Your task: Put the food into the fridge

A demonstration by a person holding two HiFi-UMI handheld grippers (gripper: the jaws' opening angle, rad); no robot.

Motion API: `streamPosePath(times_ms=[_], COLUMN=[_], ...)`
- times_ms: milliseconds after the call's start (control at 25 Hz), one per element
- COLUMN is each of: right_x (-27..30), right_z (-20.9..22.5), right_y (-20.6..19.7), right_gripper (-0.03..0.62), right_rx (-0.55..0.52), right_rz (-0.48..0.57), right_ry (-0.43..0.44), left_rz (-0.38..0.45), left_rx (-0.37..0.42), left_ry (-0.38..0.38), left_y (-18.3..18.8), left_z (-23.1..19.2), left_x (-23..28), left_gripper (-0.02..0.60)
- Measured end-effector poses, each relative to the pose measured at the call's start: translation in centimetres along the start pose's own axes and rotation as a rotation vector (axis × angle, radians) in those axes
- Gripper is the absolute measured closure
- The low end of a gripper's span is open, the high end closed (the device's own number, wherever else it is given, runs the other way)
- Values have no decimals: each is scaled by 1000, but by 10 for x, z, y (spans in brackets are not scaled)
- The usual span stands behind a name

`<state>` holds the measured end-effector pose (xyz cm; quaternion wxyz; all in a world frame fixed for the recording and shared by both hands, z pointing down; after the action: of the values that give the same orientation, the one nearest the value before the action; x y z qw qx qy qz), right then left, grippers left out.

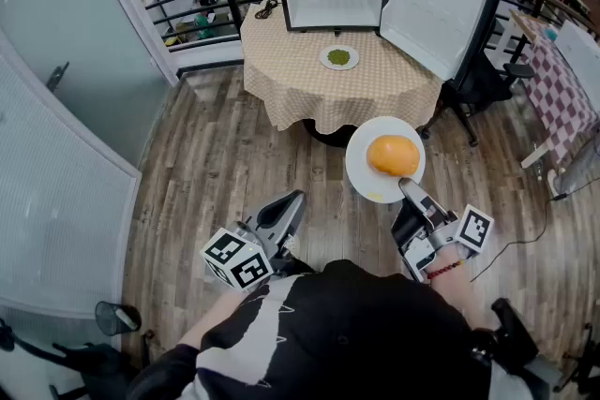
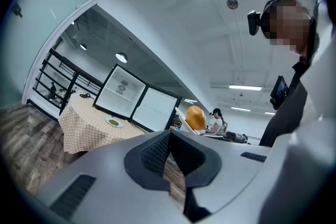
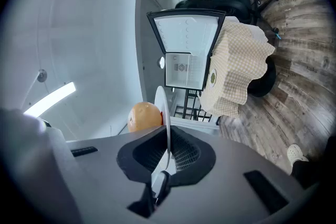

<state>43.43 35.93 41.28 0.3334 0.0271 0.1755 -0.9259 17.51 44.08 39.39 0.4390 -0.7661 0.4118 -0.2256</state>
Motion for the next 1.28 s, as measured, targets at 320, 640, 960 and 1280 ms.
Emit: streamPosePath(times_ms=[320,640,960,1280], right_x=[-2,-2,20,99], right_z=[2,5,15,34], right_y=[0,0,-1,18], right_gripper=[572,572,557,557], right_rx=[23,17,34,70], right_rz=[5,-5,-9,-7], right_ry=[-11,-24,19,2], left_rz=[-8,-7,-16,-12], left_rx=[23,7,-13,-52], left_ry=[-12,-3,21,11], left_y=[4,3,1,40], left_z=[4,1,-25,-99], left_x=[6,6,3,44], left_gripper=[569,569,569,569])
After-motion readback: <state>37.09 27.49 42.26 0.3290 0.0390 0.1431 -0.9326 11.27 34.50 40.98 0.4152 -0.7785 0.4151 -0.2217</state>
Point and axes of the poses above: the fingertips, and each gripper's own axes: x forward along the fingers, z to its right, y out of its top, the point moved 5 cm from there along -x, backward along the fingers, and after that the axes turned 8 degrees about -x, right-handed, at the moved point
